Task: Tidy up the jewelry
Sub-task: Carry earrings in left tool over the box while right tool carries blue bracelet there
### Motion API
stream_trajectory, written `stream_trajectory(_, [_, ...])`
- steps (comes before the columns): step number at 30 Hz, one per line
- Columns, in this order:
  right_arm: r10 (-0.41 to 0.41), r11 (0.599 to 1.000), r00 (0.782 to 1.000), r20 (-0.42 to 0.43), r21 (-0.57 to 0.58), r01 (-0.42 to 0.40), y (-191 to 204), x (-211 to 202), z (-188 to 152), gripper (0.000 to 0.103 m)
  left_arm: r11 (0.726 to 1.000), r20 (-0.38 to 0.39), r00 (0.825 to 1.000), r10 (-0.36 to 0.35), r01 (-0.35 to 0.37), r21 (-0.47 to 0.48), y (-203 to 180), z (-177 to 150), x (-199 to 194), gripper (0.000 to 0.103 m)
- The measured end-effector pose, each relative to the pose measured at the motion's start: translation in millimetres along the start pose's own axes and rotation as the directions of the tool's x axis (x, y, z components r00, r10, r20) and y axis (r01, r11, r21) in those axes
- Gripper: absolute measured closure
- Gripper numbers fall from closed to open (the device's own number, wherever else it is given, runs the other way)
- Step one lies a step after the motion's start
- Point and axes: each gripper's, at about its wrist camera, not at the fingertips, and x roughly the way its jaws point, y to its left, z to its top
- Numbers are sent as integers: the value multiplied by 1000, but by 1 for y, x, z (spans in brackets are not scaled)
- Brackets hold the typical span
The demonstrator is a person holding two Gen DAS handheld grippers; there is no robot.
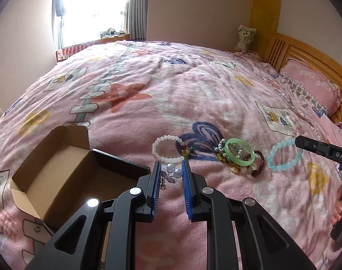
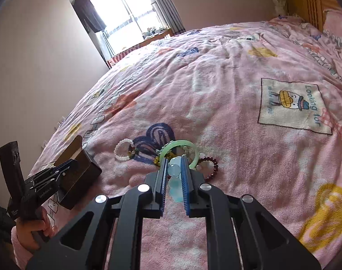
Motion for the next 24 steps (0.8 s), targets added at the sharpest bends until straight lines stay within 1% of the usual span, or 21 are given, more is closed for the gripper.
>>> stream_trajectory(5, [36,997,999,10,-75,-35,42,-4,4,90,999,30,999,24,-23,-41,23,3,-19,83])
stream_trajectory(7, [56,992,998,11,-111,-54,61,-5,4,90,998,42,998,47,-45,-48,30,4,-28,83])
stream_trajectory(9, [74,986,997,5,-148,-72,79,-6,4,90,997,54,997,51,-48,-63,40,5,-37,83])
stream_trajectory(10, [86,983,996,3,-161,-84,87,-6,4,90,996,61,996,62,-58,-63,43,5,-42,83])
stream_trajectory(13, [115,972,993,-7,-204,-114,113,-7,9,90,992,82,989,125,-121,-46,51,6,-55,83])
stream_trajectory(14, [125,969,992,-9,-216,-124,122,-6,12,90,991,87,987,132,-127,-51,54,6,-60,83])
stream_trajectory(16, [137,963,991,-6,-235,-134,140,-5,18,90,990,99,987,130,-123,-71,61,6,-70,83])
stream_trajectory(19, [153,953,988,-5,-263,-148,164,0,28,90,987,113,983,148,-140,-76,68,7,-81,83])
stream_trajectory(24, [172,939,985,-19,-299,-170,201,16,45,90,988,108,986,129,-119,-96,80,8,-84,83])
